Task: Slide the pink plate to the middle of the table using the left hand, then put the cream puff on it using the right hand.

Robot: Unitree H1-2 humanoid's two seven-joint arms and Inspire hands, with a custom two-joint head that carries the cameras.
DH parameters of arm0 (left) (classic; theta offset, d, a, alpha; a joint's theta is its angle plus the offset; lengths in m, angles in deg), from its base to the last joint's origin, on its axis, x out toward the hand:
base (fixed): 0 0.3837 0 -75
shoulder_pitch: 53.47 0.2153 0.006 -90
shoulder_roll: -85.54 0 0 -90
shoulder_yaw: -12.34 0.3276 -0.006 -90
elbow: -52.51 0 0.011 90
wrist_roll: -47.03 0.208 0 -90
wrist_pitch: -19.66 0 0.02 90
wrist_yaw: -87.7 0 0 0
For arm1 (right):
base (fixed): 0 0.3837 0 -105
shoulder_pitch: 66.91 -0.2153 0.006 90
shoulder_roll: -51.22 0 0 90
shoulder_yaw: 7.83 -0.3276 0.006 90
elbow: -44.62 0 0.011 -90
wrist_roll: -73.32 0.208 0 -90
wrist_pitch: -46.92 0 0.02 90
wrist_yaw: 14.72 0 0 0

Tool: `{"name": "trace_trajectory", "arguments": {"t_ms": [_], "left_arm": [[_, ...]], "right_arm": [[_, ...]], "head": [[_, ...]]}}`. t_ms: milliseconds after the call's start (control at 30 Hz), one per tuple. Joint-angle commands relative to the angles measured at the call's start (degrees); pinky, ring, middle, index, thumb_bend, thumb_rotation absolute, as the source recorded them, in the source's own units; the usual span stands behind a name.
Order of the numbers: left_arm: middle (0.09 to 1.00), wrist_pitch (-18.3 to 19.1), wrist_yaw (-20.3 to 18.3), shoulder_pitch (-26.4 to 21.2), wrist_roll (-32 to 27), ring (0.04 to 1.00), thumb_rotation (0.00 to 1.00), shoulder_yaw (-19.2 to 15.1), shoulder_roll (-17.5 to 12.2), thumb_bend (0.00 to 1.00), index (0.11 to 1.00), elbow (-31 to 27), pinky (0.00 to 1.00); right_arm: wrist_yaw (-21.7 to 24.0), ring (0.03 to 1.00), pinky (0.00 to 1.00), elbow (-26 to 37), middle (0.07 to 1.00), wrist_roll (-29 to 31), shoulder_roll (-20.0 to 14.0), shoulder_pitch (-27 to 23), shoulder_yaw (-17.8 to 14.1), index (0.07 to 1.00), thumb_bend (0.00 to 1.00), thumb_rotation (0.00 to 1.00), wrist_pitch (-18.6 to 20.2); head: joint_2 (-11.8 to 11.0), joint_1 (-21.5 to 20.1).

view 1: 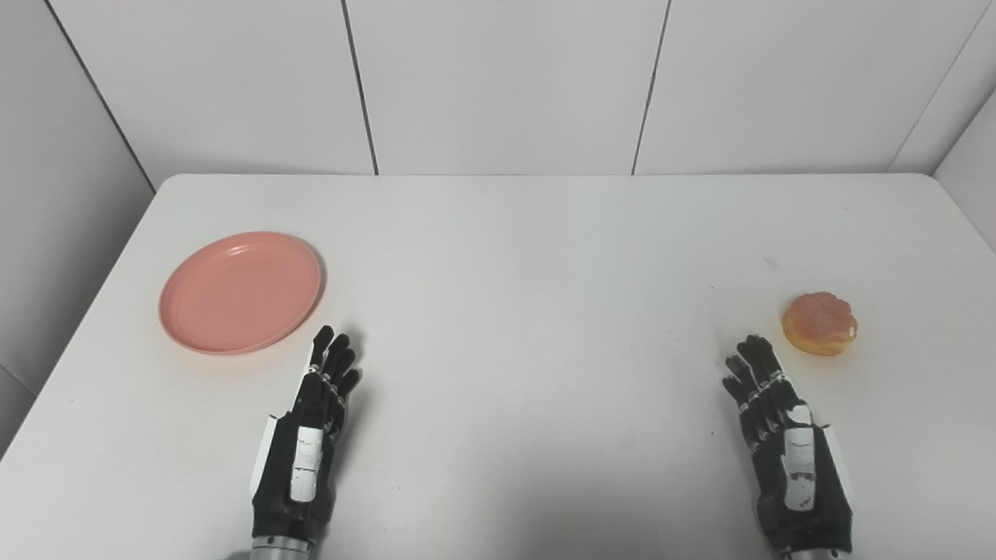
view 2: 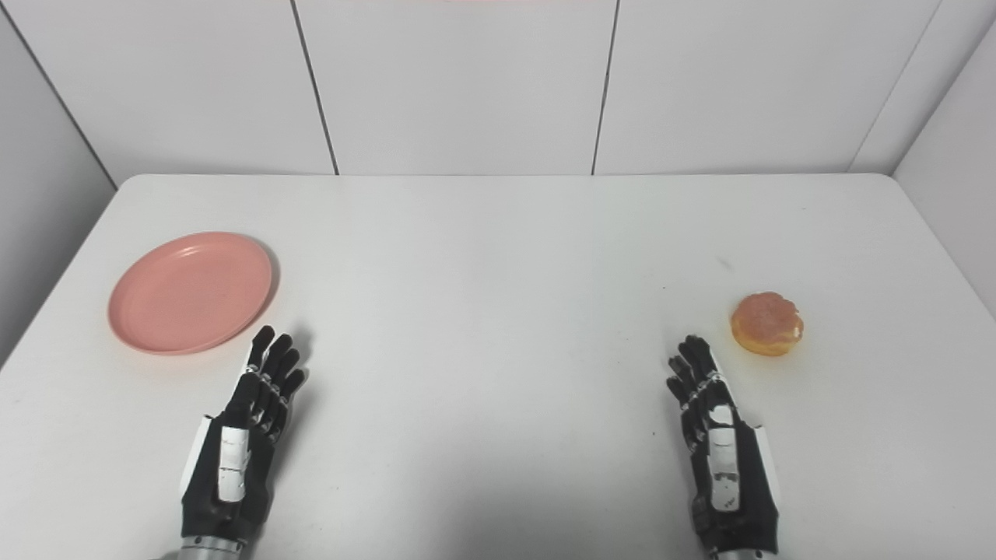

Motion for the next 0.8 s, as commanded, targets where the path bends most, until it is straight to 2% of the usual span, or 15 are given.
{"name": "trace_trajectory", "arguments": {"t_ms": [0,767], "left_arm": [[0.982,1.38,-0.13,3.52,0.21,0.988,0.93,0.18,-1.46,0.96,1.0,0.23,0.97],[0.98,1.08,-0.06,3.41,0.45,0.98,0.91,0.31,-1.01,0.95,1.0,0.4,0.98]], "right_arm": [[-0.31,0.953,0.97,-0.96,0.954,0.11,0.57,-0.06,0.26,0.932,0.86,0.95,0.92],[0.91,0.954,0.97,0.16,0.955,1.23,-0.84,0.47,1.24,0.928,0.86,0.95,2.39]], "head": [[-0.02,-0.09],[0.21,1.15]]}}
